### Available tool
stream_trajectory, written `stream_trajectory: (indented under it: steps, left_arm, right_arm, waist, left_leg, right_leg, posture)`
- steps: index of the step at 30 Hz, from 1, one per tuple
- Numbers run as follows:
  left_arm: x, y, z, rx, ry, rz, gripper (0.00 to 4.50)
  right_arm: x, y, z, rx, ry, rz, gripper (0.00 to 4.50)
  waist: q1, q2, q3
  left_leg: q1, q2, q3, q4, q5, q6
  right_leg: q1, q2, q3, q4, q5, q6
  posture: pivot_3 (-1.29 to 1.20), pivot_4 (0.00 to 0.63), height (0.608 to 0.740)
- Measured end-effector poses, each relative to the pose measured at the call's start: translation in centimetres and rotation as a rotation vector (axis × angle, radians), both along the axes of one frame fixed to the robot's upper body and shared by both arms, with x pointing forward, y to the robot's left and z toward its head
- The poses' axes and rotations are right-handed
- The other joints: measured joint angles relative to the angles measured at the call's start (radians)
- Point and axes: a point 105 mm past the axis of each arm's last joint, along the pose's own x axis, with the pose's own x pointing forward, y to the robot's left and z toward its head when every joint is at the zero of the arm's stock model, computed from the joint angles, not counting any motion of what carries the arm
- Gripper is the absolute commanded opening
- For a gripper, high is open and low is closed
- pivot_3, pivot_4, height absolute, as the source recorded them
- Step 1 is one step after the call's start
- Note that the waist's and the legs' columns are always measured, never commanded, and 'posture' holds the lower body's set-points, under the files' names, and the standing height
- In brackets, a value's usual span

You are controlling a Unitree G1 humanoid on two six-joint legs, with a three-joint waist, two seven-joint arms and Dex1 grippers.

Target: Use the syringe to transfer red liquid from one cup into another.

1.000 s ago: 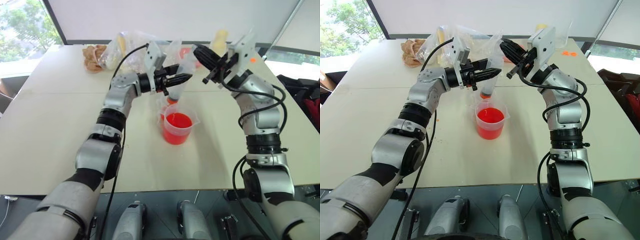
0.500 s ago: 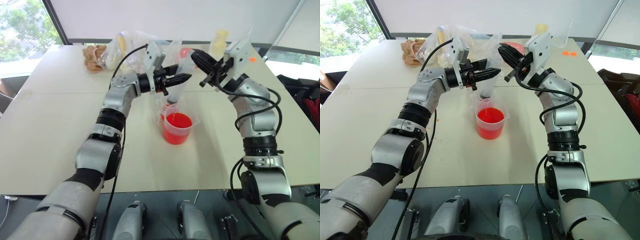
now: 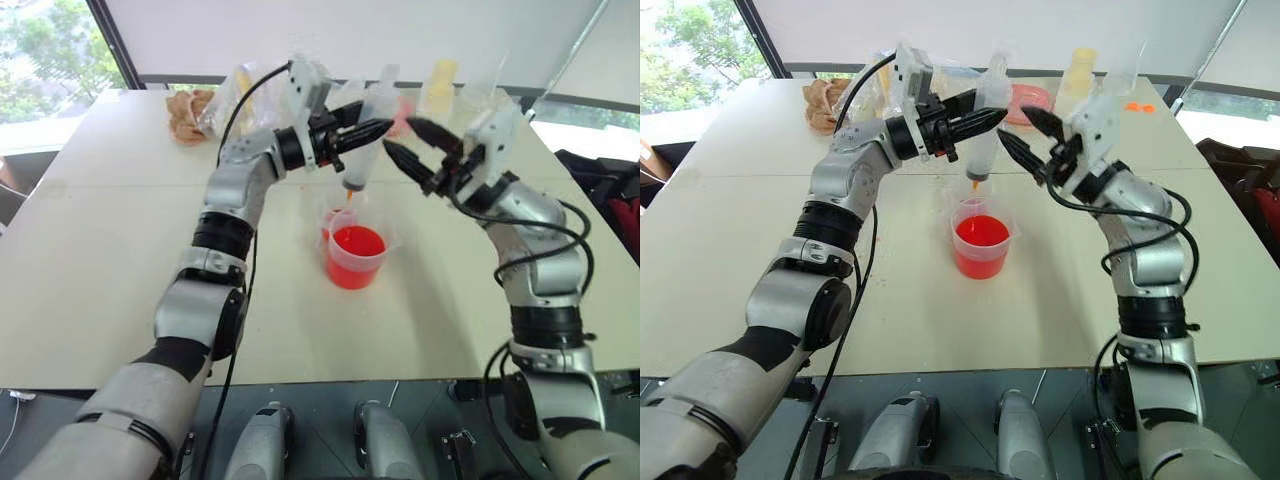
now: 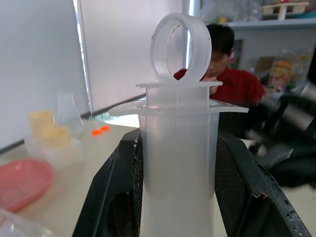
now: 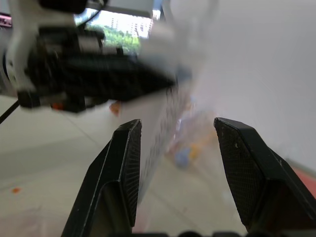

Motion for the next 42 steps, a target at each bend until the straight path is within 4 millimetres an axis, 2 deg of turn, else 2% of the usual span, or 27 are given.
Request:
stream_trajectory:
  steps: [2,4,6,8,11,13,15,17,21,23,26,29,32,34,35,36,37,38,39,42]
  left_arm:
    - [0.8,0.9,0.8,-0.013,0.019,0.068,1.40]
    - [2.0,2.5,1.7,-0.027,0.064,0.158,1.40]
    - [2.7,3.4,2.3,-0.028,0.127,0.215,1.40]
    - [3.3,4.4,3.1,-0.020,0.237,0.253,1.40]
    - [3.7,7.2,4.1,0.075,0.458,0.372,1.40]
    - [3.7,9.0,3.7,0.125,0.581,0.468,1.40]
    - [4.0,11.6,1.3,0.197,0.733,0.616,1.40]
    - [3.9,13.8,-2.4,0.260,0.897,0.726,1.40]
    - [2.4,16.2,-9.2,0.343,1.180,0.823,1.40]
    - [1.4,16.5,-11.8,0.354,1.291,0.833,1.40]
    - [0.4,15.2,-13.7,0.343,1.368,0.793,1.40]
    - [0.0,14.1,-14.4,0.285,1.394,0.773,1.40]
    - [0.1,14.3,-14.7,0.221,1.402,0.827,1.40]
    - [0.1,14.8,-15.0,0.193,1.407,0.878,2.40]
    - [0.0,15.1,-15.2,0.180,1.403,0.902,2.66]
    - [-0.1,15.2,-15.5,0.169,1.404,0.918,3.33]
    - [-0.1,15.1,-15.5,0.156,1.406,0.916,3.66]
    - [0.0,14.8,-15.4,0.144,1.400,0.912,4.20]
    - [0.0,14.7,-15.2,0.137,1.394,0.912,4.47]
    - [-0.1,14.7,-15.1,0.108,1.379,0.925,4.47]
  right_arm:
    - [-1.2,-1.9,0.0,0.013,0.039,-0.022,2.40]
    - [-2.6,-3.8,1.2,0.013,0.032,-0.055,2.40]
    - [-3.6,-4.5,2.1,-0.006,0.028,-0.061,2.40]
    - [-4.7,-4.0,2.2,-0.047,0.055,-0.014,2.40]
    - [-7.4,-1.4,2.6,-0.129,0.107,0.169,2.40]
    - [-8.9,0.1,2.6,-0.169,0.126,0.271,2.40]
    - [-10.4,2.0,2.0,-0.222,0.163,0.390,2.40]
    - [-11.4,3.4,1.4,-0.255,0.192,0.474,2.40]
    - [-11.8,5.1,0.6,-0.268,0.211,0.560,2.40]
    - [-11.8,5.7,-0.1,-0.267,0.228,0.586,2.40]
    - [-11.5,6.3,-0.8,-0.260,0.235,0.596,2.40]
    - [-11.0,6.5,-1.4,-0.261,0.243,0.590,2.40]
    - [-10.9,6.7,-1.6,-0.247,0.245,0.596,2.40]
    - [-10.8,6.8,-1.6,-0.239,0.244,0.594,2.45]
    - [-10.8,6.8,-1.6,-0.237,0.244,0.591,2.45]
    - [-10.8,6.8,-1.7,-0.232,0.245,0.590,2.45]
    - [-10.7,6.8,-1.7,-0.229,0.247,0.588,2.45]
    - [-10.7,6.8,-1.8,-0.225,0.249,0.586,2.45]
    - [-10.7,6.8,-1.9,-0.220,0.252,0.587,2.45]
    - [-10.7,6.8,-2.1,-0.216,0.262,0.584,2.45]
  waist:
    - [0.001,0.000,0.000]
    - [-0.006,0.000,0.000]
    - [-0.008,0.000,0.000]
    - [-0.009,0.000,0.000]
    - [-0.014,0.000,0.001]
    - [-0.012,0.000,0.001]
    - [-0.010,0.000,0.001]
    - [-0.009,0.000,0.001]
    - [-0.006,-0.001,0.002]
    - [-0.001,-0.002,0.002]
    - [0.004,-0.002,0.002]
    - [0.006,-0.002,0.002]
    - [0.010,-0.002,0.002]
    - [0.010,-0.002,0.002]
    - [0.011,-0.002,0.001]
    - [0.013,-0.002,0.001]
    - [0.015,-0.002,0.001]
    - [0.017,-0.002,0.001]
    - [0.019,-0.002,0.001]
    - [0.020,-0.002,0.001]
  left_leg:
    - [0.000,0.000,-0.001,0.000,0.000,0.000]
    - [0.001,0.001,0.000,0.000,0.000,0.000]
    - [0.002,0.001,0.000,0.000,0.000,0.000]
    - [0.002,0.002,-0.001,0.000,0.000,0.000]
    - [0.002,0.002,-0.001,-0.001,0.000,0.001]
    - [0.004,0.002,-0.001,-0.001,-0.001,0.001]
    - [0.007,0.002,-0.001,-0.001,-0.001,0.001]
    - [0.007,0.003,-0.001,-0.001,-0.001,0.001]
    - [0.006,0.003,-0.001,-0.001,-0.001,0.001]
    - [0.004,0.003,-0.002,-0.001,0.000,0.000]
    - [0.001,0.002,-0.002,0.000,0.000,-0.001]
    - [0.001,0.001,-0.002,0.000,0.000,-0.001]
    - [0.002,0.002,-0.001,0.000,0.000,-0.001]
    - [0.002,0.002,-0.001,0.000,0.000,-0.002]
    - [0.002,0.002,-0.001,0.000,0.000,-0.002]
    - [0.002,0.002,-0.001,0.000,0.000,-0.002]
    - [0.002,0.002,-0.001,0.000,0.000,-0.002]
    - [0.002,0.001,-0.001,0.000,0.000,-0.002]
    - [0.002,0.001,-0.001,0.000,0.000,-0.002]
    - [0.002,0.001,-0.001,0.000,0.000,-0.002]
  right_leg:
    - [0.000,0.000,0.000,0.000,0.000,0.000]
    - [0.000,0.000,0.001,0.000,0.000,0.000]
    - [0.000,0.002,0.001,0.001,0.000,0.000]
    - [0.000,0.003,0.001,0.001,0.000,0.000]
    - [0.000,0.003,0.001,0.001,-0.001,0.001]
    - [0.002,0.003,0.001,0.001,-0.001,0.001]
    - [0.005,0.003,0.001,0.001,-0.001,0.002]
    - [0.005,0.003,0.001,0.001,-0.001,0.002]
    - [0.004,0.002,0.001,0.001,-0.001,0.001]
    - [0.002,0.001,0.001,0.002,-0.001,0.001]
    - [0.000,-0.001,0.001,0.002,-0.001,0.001]
    - [0.000,-0.002,0.001,0.002,-0.001,0.001]
    - [0.000,-0.002,0.001,0.002,-0.001,0.001]
    - [0.000,-0.002,0.001,0.002,-0.001,0.001]
    - [0.000,-0.002,0.001,0.002,-0.001,0.001]
    - [0.000,-0.002,0.001,0.002,-0.001,0.001]
    - [0.000,-0.002,0.001,0.002,-0.001,0.001]
    - [0.000,-0.002,0.001,0.002,-0.001,0.001]
    - [0.000,-0.002,0.001,0.002,-0.001,0.001]
    - [0.000,-0.002,0.001,0.001,-0.001,0.001]
  posture:
    - [0.00,0.150,0.737]
    - [0.00,0.150,0.737]
    - [0.00,0.150,0.737]
    - [0.00,0.150,0.737]
    - [0.00,0.150,0.737]
    - [0.00,0.150,0.737]
    - [0.00,0.150,0.737]
    - [0.00,0.150,0.737]
    - [0.00,0.150,0.737]
    - [0.00,0.150,0.737]
    - [0.00,0.150,0.737]
    - [0.00,0.150,0.737]
    - [0.00,0.150,0.737]
    - [0.00,0.150,0.737]
    - [0.00,0.150,0.737]
    - [0.00,0.150,0.737]
    - [0.00,0.150,0.737]
    - [0.00,0.150,0.737]
    - [0.00,0.150,0.737]
    - [0.00,0.150,0.737]
